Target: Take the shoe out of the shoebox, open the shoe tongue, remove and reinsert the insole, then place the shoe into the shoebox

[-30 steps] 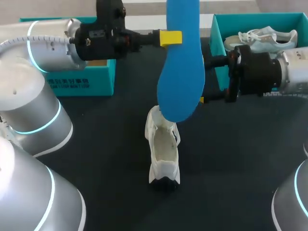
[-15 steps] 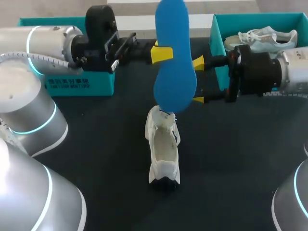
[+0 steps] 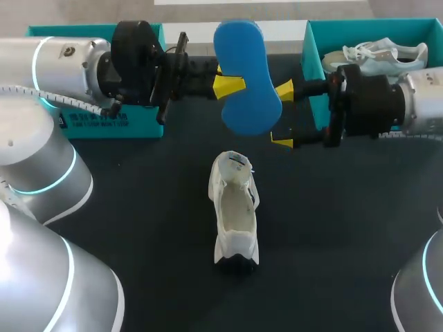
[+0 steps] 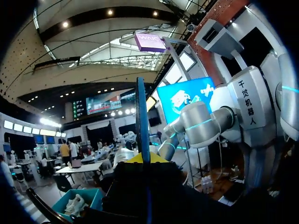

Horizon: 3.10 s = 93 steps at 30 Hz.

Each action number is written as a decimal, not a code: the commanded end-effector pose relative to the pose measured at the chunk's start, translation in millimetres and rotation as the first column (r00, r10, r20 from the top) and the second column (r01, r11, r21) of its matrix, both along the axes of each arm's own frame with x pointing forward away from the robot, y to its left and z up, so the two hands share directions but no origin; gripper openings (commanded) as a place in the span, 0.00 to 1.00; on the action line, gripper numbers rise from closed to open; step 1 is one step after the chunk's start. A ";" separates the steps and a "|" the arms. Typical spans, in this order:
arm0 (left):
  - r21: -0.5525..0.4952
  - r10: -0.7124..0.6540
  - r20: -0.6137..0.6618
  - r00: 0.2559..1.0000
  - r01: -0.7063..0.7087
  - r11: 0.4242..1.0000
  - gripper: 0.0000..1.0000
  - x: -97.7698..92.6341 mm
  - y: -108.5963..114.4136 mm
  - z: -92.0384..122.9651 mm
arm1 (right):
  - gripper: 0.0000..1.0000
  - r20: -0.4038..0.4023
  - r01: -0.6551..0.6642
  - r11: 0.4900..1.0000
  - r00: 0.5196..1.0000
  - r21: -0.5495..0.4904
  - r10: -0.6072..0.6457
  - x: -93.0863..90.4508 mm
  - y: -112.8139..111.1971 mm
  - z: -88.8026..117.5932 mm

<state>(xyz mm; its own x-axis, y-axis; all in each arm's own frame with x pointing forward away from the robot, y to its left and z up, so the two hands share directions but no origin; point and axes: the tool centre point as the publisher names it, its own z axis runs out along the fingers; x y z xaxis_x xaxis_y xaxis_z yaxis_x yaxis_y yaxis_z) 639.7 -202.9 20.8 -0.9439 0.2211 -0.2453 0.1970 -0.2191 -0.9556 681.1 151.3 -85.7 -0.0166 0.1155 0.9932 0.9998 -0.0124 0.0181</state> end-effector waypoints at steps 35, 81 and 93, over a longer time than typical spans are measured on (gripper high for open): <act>-0.053 -0.016 0.368 0.930 0.039 0.998 0.00 -13.3 32.5 -23.6 | 1.00 0.000 0.001 1.000 1.000 0.001 -0.001 1.1 2.6 -0.8; -0.165 0.160 0.970 0.183 0.010 0.986 0.00 2.6 40.6 -116.9 | 1.00 -0.070 -0.050 0.999 0.996 0.012 0.050 -3.7 6.9 6.8; -0.216 0.216 0.972 0.096 -0.009 0.976 0.00 3.2 28.4 -122.0 | 1.00 -0.076 -0.014 1.000 0.997 0.014 0.015 -1.9 21.2 -2.5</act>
